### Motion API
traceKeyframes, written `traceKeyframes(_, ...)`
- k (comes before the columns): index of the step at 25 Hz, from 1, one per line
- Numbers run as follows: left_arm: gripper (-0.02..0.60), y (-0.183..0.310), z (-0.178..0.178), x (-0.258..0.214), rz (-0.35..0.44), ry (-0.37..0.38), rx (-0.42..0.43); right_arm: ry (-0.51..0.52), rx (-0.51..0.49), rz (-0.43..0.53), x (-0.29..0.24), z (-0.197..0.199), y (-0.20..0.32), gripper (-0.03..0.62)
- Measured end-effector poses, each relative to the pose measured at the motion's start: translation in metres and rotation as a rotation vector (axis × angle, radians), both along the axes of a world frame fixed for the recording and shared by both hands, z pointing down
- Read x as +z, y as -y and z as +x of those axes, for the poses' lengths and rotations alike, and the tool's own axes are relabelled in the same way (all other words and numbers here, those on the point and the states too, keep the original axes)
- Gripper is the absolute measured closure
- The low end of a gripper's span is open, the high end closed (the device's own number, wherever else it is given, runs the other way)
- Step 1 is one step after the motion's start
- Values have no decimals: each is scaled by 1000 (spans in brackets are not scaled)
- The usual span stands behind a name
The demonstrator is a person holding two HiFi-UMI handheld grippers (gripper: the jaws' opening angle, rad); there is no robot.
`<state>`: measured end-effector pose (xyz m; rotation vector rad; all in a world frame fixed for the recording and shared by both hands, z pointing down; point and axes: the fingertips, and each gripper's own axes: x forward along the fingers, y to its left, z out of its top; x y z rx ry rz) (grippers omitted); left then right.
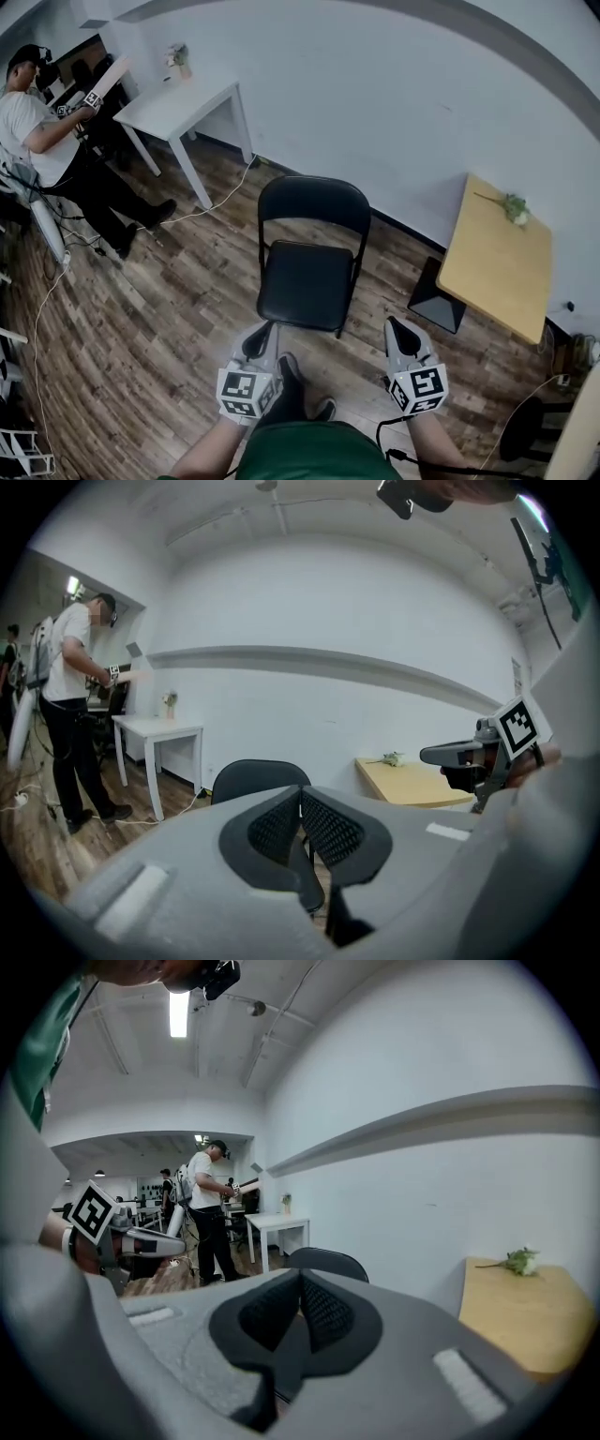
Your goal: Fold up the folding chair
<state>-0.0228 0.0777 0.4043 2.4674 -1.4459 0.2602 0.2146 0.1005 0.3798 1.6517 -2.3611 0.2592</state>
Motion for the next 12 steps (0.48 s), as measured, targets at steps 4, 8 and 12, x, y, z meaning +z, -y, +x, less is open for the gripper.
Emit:
traceKeyframes(4, 569, 33, -21, 41, -121, -47, -11, -20, -4, -32, 8, -16, 33, 591)
traceKeyframes(8, 568, 60, -40, 75, -179, -30, 10, -43, -15, -49, 12, -39, 69, 591)
traceKeyframes(12, 568, 78, -50, 110, -260, -42, 43, -69, -23, -80, 18, -61, 95, 591)
